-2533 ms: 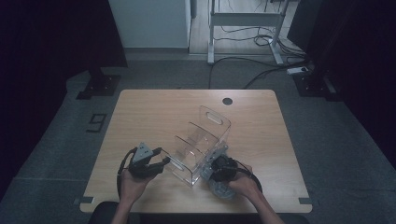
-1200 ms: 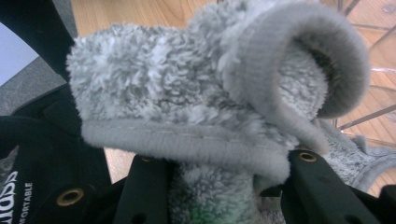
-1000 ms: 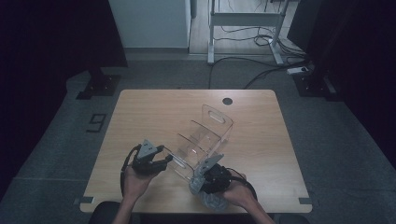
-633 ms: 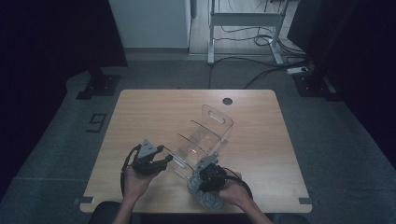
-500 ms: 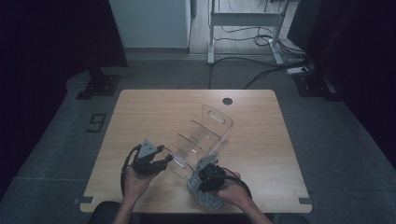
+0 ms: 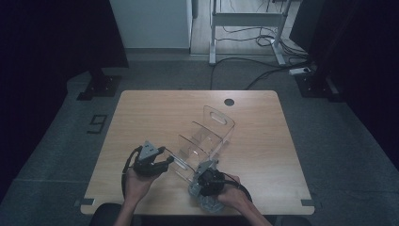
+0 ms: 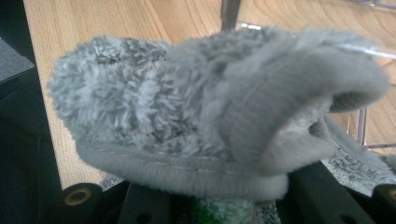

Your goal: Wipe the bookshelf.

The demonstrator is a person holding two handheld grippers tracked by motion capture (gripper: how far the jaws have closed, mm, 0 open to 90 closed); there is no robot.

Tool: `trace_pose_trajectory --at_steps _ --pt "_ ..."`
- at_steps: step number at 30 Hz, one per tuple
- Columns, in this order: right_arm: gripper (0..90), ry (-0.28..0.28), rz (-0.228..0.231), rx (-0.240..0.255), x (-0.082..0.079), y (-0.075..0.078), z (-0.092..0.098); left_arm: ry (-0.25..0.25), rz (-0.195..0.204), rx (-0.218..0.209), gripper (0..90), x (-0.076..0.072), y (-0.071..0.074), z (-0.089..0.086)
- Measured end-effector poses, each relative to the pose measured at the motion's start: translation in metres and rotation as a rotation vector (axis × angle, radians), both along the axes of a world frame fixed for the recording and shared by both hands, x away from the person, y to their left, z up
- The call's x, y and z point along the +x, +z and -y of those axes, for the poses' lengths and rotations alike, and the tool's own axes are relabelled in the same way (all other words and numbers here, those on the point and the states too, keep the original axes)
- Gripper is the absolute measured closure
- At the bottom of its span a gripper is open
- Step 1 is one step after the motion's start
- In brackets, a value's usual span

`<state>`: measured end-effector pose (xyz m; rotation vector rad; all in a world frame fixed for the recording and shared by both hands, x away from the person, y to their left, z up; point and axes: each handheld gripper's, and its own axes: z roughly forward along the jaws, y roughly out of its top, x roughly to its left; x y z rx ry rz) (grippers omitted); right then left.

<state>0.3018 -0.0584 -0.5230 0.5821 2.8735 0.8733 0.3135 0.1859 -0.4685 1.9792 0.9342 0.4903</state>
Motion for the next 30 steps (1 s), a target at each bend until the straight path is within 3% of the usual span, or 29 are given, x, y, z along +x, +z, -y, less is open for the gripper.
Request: trace_pose_trajectory --at_steps 7,12,22,30 --pt "65.6 0.009 0.003 -0.007 -0.002 0.004 0.003 -0.003 0.005 0.001 45.0 0.0 0.0 -0.001" --pt "65.6 -0.001 -0.005 0.007 -0.004 0.014 0.016 -0.006 0.008 0.001 44.9 0.001 0.0 -0.002" --pt "65.8 -0.08 0.014 0.039 0.005 0.034 0.052 -0.008 0.011 -0.002 43.4 0.001 -0.001 -0.002" --pt "65.8 -0.187 0.031 0.077 0.018 0.051 0.086 -0.01 0.011 -0.004 44.4 0.001 -0.001 -0.002"
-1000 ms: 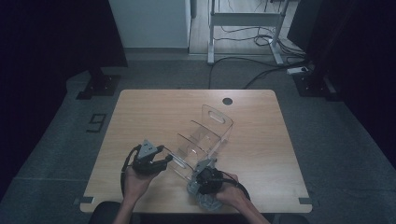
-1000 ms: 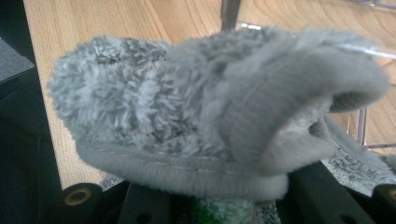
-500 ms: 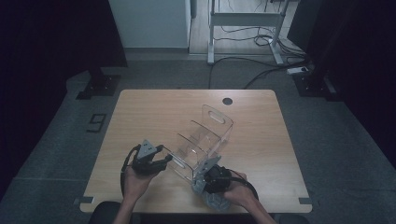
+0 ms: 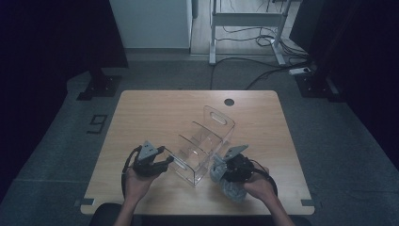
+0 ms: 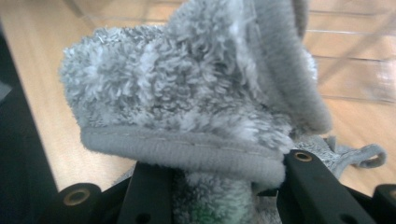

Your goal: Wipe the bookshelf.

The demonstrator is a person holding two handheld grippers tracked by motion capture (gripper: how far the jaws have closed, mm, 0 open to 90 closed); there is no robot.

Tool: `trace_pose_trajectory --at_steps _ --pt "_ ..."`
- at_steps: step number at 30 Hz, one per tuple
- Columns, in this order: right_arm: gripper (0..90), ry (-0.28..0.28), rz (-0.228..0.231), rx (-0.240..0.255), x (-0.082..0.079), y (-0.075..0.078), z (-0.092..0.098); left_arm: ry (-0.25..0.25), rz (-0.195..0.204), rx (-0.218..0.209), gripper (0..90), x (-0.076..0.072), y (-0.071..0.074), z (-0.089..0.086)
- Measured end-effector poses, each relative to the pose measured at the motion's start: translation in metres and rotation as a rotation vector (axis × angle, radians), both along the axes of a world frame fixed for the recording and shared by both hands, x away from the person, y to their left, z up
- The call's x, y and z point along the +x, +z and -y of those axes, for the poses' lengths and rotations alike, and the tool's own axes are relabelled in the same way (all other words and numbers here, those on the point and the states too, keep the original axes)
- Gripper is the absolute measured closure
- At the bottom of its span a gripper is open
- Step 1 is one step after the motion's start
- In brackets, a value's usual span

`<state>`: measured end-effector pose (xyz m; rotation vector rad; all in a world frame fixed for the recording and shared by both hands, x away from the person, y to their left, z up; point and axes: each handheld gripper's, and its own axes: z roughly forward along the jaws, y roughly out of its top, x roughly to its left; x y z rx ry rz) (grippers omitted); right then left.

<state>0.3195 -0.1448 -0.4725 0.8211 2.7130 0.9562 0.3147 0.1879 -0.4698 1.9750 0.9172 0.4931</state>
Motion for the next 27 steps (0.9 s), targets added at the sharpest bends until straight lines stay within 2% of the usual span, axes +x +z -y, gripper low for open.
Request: trace_pose_trajectory --at_steps 7,14,23,27 --pt "65.7 -0.105 0.025 0.011 0.011 0.013 0.03 -0.002 -0.001 0.0 44.5 0.0 0.0 0.0" --pt "65.6 -0.206 0.069 -0.013 0.018 0.024 0.061 -0.003 -0.002 0.001 44.5 0.0 0.0 0.0" --pt "65.3 -0.343 0.074 -0.044 0.027 0.023 0.099 -0.005 -0.005 -0.001 44.4 0.0 0.0 -0.001" --pt "64.7 -0.389 0.061 -0.071 0.032 0.013 0.107 -0.004 -0.004 0.002 44.4 0.0 0.001 0.0"
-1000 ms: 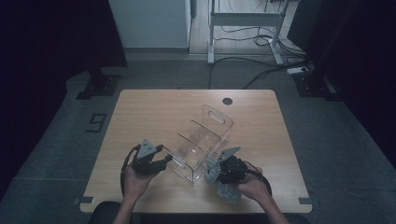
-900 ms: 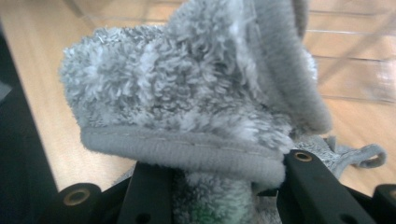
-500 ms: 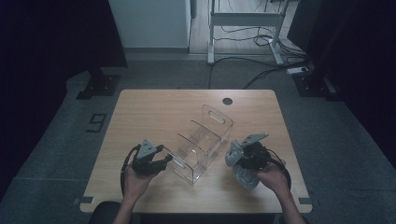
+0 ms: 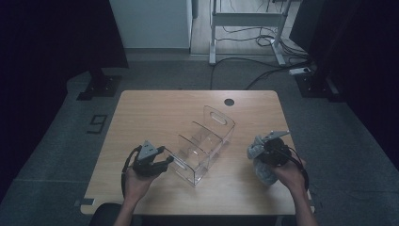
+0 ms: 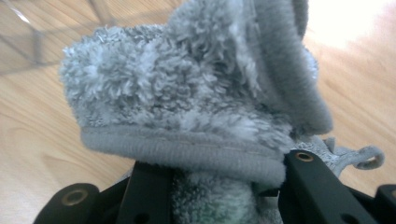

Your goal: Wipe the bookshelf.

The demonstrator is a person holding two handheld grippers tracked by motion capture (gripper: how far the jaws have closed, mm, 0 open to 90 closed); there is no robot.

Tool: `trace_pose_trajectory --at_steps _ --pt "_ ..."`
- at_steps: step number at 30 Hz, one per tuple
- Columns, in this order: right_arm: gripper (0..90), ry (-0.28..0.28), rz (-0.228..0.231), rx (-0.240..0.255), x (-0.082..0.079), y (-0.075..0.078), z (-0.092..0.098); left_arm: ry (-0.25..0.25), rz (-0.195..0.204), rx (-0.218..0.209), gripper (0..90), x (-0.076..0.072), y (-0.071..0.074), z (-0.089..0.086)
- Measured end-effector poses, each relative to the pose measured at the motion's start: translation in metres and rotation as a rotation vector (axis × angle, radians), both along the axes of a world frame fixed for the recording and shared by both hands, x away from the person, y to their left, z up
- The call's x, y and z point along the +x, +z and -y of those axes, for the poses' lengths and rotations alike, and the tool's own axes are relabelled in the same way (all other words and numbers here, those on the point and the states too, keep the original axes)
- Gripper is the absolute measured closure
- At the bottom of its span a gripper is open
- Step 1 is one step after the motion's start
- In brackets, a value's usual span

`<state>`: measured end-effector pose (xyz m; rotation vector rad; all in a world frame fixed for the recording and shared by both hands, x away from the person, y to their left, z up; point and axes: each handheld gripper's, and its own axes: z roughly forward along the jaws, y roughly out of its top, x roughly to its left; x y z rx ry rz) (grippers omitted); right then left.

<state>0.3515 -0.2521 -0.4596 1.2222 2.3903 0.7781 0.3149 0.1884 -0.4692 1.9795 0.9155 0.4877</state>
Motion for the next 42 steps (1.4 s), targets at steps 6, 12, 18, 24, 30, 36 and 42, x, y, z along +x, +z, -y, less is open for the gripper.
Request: trace_pose_trajectory --at_steps 6,12,18,24,30,36,42 --pt "62.7 -0.033 -0.047 -0.027 0.011 -0.024 0.007 -0.001 0.0 0.0 44.4 0.0 0.0 0.0" --pt "56.5 -0.033 -0.102 -0.065 0.019 -0.046 0.009 0.001 0.0 0.002 44.4 0.0 0.0 0.0" --pt "40.2 -0.021 -0.14 -0.081 0.022 -0.056 0.012 0.003 -0.001 0.004 43.9 0.0 0.001 0.0" --pt "31.1 -0.016 -0.161 -0.017 0.022 -0.051 0.016 0.014 -0.005 0.003 39.6 0.001 0.0 -0.002" --pt "25.4 0.013 -0.11 0.028 0.018 -0.037 0.015 0.023 -0.015 -0.001 30.6 0.001 -0.001 -0.004" --pt "18.4 0.06 -0.067 0.073 0.014 -0.024 0.008 0.01 -0.039 0.007 22.8 0.001 -0.004 -0.006" --pt "13.6 0.121 -0.046 0.147 0.015 -0.014 -0.001 -0.002 -0.057 0.012 18.0 0.001 -0.005 -0.005"
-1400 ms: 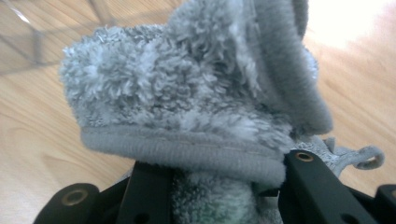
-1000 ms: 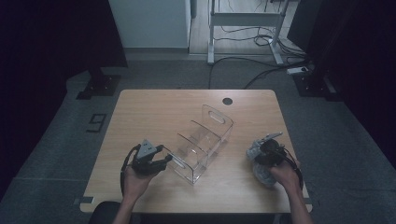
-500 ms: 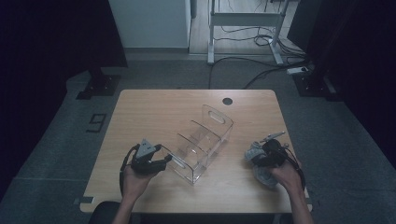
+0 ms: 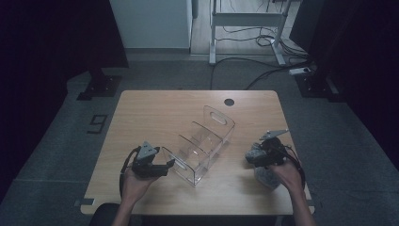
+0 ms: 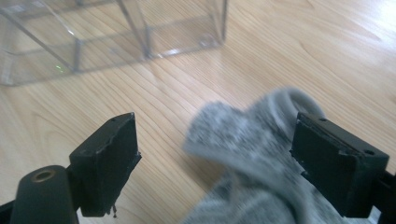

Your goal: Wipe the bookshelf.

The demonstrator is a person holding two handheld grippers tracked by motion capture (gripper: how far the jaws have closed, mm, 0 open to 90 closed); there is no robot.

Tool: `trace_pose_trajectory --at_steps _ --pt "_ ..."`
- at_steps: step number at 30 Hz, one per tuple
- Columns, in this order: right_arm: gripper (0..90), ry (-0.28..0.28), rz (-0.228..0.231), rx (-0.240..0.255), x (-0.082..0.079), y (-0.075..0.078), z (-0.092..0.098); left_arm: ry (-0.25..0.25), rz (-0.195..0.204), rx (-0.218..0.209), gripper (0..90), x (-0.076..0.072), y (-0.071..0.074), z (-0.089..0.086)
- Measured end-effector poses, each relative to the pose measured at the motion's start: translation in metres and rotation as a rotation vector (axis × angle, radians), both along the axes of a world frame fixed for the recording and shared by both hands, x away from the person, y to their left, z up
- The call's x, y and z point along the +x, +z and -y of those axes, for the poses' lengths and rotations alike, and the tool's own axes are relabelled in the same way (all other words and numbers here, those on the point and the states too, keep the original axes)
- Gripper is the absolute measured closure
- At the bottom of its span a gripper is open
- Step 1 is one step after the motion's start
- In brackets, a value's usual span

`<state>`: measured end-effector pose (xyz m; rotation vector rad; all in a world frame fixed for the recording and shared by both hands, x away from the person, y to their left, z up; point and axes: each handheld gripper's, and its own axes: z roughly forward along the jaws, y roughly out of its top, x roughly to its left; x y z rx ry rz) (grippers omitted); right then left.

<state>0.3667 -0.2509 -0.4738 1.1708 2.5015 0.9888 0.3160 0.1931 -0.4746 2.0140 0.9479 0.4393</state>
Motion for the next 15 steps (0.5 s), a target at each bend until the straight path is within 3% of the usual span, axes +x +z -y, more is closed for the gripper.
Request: trace_pose_trajectory --at_steps 9,15 --pt "13.0 0.076 0.007 0.062 0.017 0.008 -0.017 -0.005 -0.027 -0.001 14.3 0.0 -0.002 -0.001" --pt "12.9 0.125 0.018 0.078 0.031 0.012 -0.032 -0.005 -0.033 0.004 14.2 -0.001 -0.003 -0.001"
